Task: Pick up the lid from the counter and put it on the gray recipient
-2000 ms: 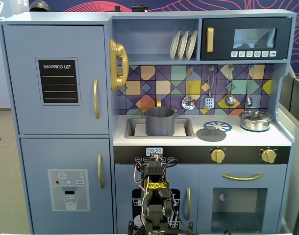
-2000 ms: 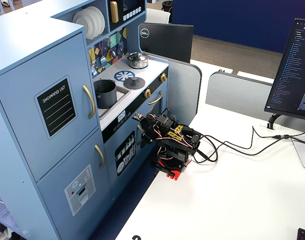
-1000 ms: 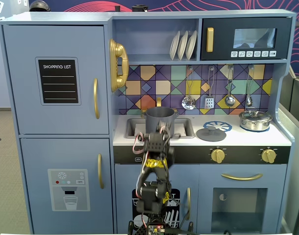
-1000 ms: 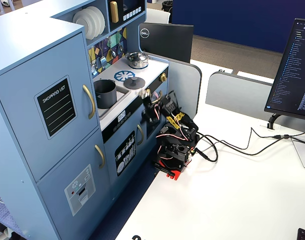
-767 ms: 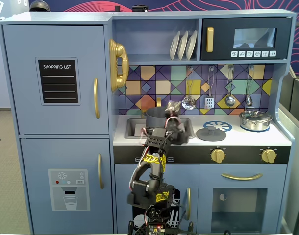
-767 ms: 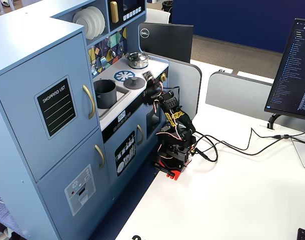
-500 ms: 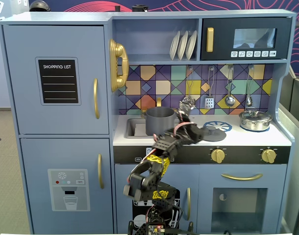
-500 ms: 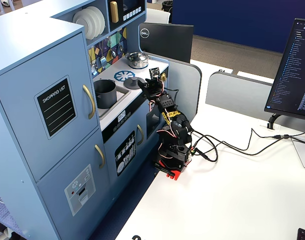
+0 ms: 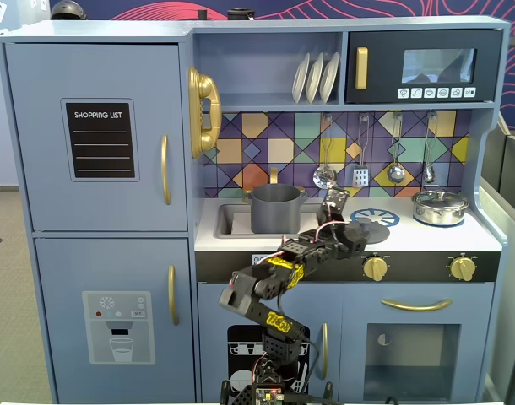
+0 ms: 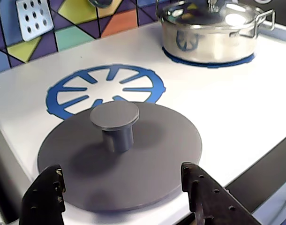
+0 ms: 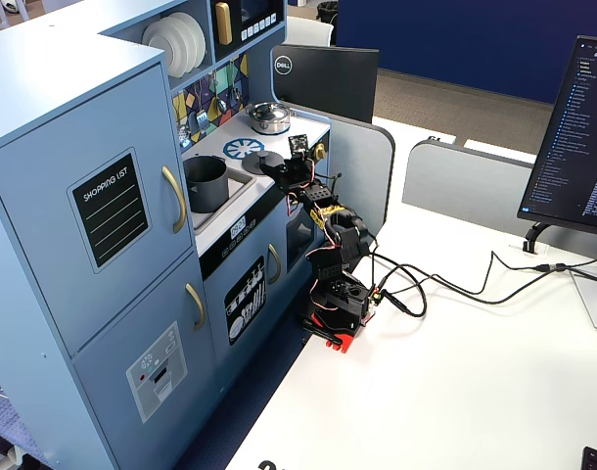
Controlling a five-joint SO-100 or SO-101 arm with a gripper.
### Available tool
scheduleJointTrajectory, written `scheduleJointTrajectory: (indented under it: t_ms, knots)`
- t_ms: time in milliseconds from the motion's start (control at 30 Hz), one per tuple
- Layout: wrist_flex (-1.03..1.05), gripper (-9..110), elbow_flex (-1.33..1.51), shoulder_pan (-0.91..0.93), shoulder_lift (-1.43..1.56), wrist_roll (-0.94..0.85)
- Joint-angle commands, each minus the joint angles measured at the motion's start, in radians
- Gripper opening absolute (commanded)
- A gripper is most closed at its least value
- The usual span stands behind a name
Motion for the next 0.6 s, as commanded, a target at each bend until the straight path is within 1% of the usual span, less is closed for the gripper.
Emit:
scheduleJointTrajectory:
  t_ms: [0,233,567]
  knots:
    - [-0.046,26,-0.123,0.005,-0.080,0.000]
    - [-0.066,26,-0.242,-0.003,-0.222,-0.020]
    - [-0.172,24,-0.333,-0.026,-0.400,-0.028]
